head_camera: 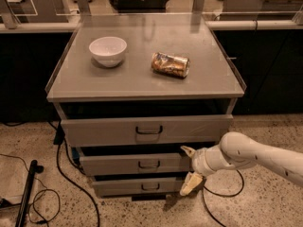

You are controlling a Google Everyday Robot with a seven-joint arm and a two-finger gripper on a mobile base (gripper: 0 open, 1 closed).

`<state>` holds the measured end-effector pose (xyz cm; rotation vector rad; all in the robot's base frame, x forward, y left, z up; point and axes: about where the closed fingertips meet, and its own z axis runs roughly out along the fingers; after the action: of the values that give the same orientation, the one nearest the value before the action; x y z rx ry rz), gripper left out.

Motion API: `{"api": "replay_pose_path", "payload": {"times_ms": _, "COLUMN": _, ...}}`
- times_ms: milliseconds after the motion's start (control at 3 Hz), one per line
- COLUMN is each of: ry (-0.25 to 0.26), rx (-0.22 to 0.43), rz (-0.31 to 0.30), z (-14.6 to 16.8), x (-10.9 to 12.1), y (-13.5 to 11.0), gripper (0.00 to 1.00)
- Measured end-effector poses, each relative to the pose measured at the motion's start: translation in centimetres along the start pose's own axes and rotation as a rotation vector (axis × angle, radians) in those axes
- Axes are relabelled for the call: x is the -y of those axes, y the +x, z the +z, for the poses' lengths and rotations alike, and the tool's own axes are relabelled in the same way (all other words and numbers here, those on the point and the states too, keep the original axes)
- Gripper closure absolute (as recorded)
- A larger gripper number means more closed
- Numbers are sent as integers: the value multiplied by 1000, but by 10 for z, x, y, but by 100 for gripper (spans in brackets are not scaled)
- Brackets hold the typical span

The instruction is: Open middle drawer

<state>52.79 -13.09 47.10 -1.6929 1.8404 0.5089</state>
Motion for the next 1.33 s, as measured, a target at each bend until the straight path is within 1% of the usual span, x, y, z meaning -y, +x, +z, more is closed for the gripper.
{"api": "replay_pose_path", "payload": {"times_ms": 333, "ry": 2, "rx": 3, "rz": 14, "z": 7, "x": 4, "y": 9, "gripper": 0}}
{"api": "replay_pose_path", "payload": {"times_ms": 667, "ry": 20, "rx": 27, "rz": 17, "z": 14, "x": 15, "y": 11, "gripper": 0}}
{"api": "replay_pose_path", "payload": {"times_ms": 1000, "ry": 26, "rx": 39, "rz": 23, "z": 20, "x": 21, "y": 14, "gripper": 0}}
{"api": "replay_pose_path", "payload": {"times_ms": 1333, "ry": 11, "rx": 77, "rz": 97, "z": 32, "x": 21, "y": 36, "gripper": 0}}
